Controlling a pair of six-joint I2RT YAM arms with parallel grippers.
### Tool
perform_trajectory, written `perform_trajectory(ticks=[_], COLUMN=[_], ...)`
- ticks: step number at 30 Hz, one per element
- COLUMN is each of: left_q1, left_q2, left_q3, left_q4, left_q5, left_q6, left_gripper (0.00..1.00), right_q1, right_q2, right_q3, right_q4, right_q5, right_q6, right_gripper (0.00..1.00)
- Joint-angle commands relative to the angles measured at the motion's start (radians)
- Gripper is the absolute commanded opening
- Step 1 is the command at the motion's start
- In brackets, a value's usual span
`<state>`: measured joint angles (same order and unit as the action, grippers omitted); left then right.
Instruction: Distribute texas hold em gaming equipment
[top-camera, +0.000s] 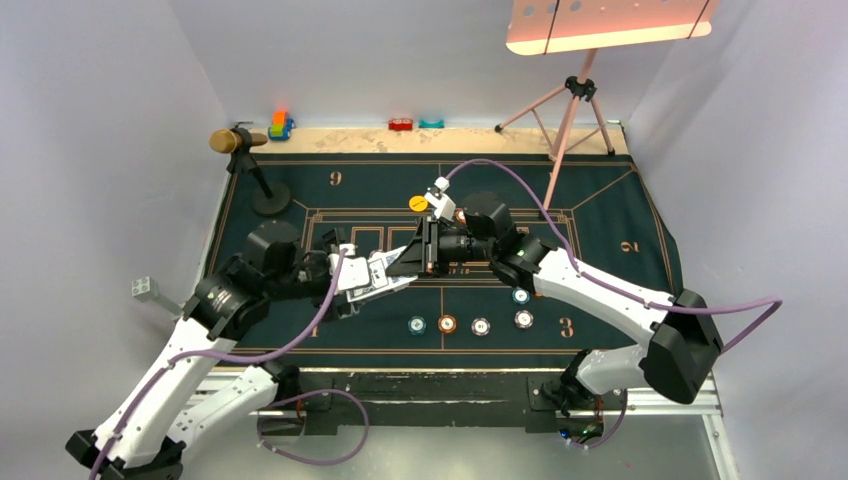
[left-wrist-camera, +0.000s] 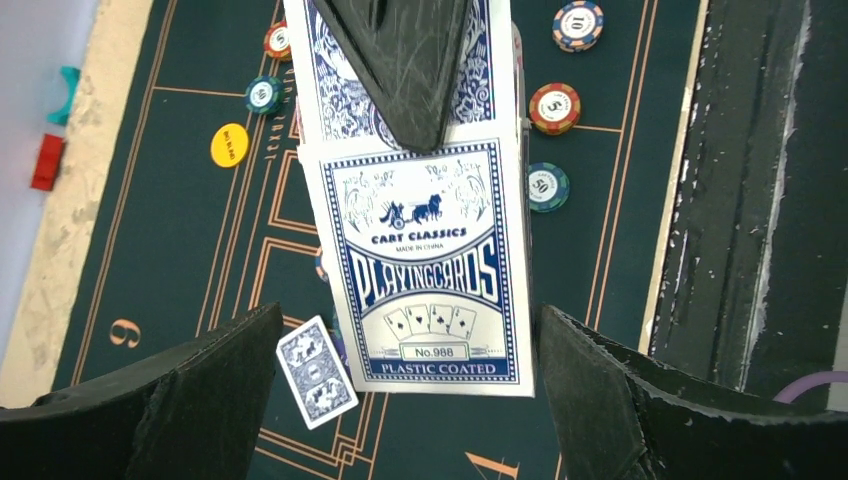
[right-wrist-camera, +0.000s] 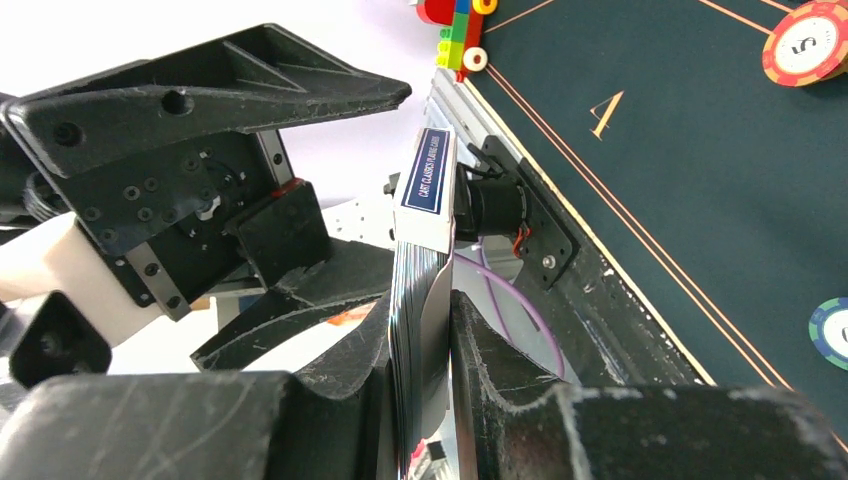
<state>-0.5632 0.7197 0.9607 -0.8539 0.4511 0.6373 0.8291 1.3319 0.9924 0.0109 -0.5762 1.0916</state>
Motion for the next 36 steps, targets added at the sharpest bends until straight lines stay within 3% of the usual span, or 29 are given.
perform_trajectory(ticks=[1,13,31,36], left_q1=[0.003,0.002,0.002,0.003], left_q2=[0.036,0.084,0.173,0.191], left_q3=[0.062,0.066,0.131,0.135], left_q4=[0.009,-0.024,-0.137,-0.121], left_q5=[0.085,0.110,0.210,0.201], left_q6=[-0.021,-0.021,-0.068,-0.110], left_gripper=[1.00,0.99,0.66,0.71], right_q1=[0.002,0.002,0.003,0.002], right_q2=[-0.036,-0.006,-0.014,-0.007], right_q3=[0.032,0.061,0.081,0.081], right_q4=[0.011,0.013,-0.029,-0.022], right_q5=[-0.011,-0.016,0.039,0.053], right_q6=[-0.046,-0.059,-0.060,-0.048], right_gripper=[0.12,0.12,0.12,0.12])
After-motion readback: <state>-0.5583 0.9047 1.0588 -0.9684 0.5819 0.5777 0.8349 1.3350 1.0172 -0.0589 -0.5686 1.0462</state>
